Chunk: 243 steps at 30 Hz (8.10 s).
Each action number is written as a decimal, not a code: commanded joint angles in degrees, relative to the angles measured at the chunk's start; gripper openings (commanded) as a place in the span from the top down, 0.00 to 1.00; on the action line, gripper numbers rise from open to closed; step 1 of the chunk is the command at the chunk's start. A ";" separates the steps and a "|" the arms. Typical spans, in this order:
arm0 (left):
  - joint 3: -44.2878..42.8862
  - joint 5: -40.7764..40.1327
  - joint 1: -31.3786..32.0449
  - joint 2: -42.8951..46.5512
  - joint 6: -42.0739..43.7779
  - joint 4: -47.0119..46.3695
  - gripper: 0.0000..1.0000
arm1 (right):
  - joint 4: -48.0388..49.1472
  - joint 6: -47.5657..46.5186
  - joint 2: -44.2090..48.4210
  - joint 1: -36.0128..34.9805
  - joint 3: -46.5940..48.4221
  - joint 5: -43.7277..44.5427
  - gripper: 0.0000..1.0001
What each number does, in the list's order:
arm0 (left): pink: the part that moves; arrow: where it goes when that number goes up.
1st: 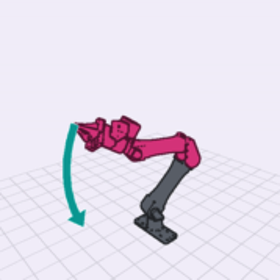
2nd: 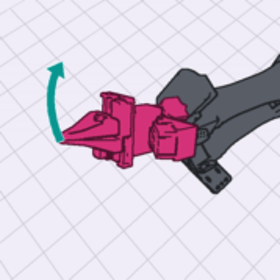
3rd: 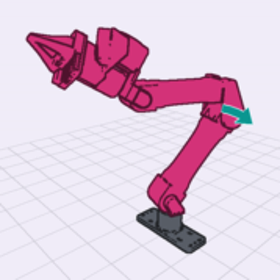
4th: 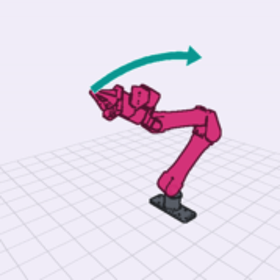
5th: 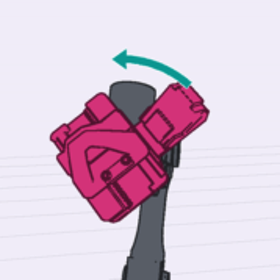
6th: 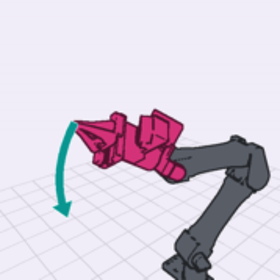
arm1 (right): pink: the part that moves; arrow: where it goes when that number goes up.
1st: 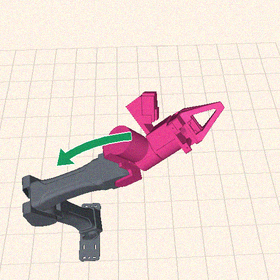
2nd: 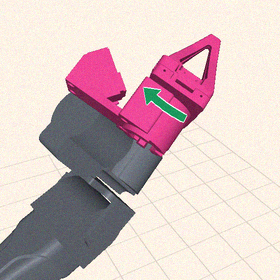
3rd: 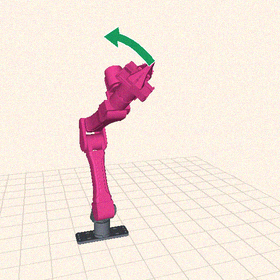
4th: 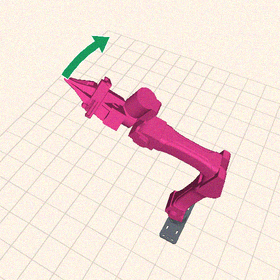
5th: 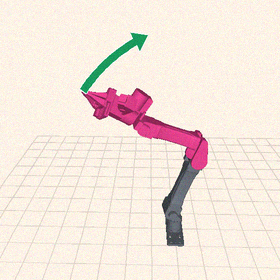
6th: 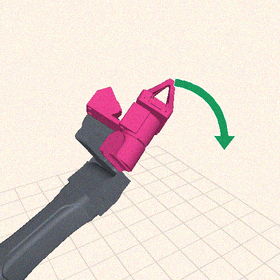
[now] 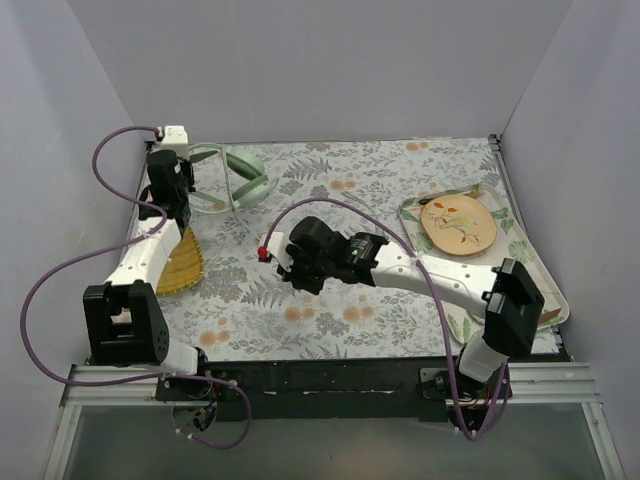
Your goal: Wrap the headphones
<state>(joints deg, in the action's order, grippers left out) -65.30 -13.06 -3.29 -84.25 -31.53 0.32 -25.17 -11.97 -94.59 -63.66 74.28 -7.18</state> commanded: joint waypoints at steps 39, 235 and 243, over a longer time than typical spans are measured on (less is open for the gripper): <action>3.88 29.38 30.89 20.53 3.94 25.24 1.00 | -1.82 -4.21 -6.32 29.37 30.49 -5.01 0.99; -0.43 51.10 22.27 20.70 -3.09 24.73 1.00 | 12.41 -3.42 2.73 24.37 7.91 -15.65 0.83; -7.47 54.99 22.36 20.18 -10.57 25.61 1.00 | 31.02 4.40 3.62 24.37 -2.11 -30.33 0.66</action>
<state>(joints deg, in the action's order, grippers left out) -66.81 30.87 18.20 -66.11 -34.02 28.32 -7.33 -12.51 -90.00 -38.98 75.48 -29.41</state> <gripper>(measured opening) 0.096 0.306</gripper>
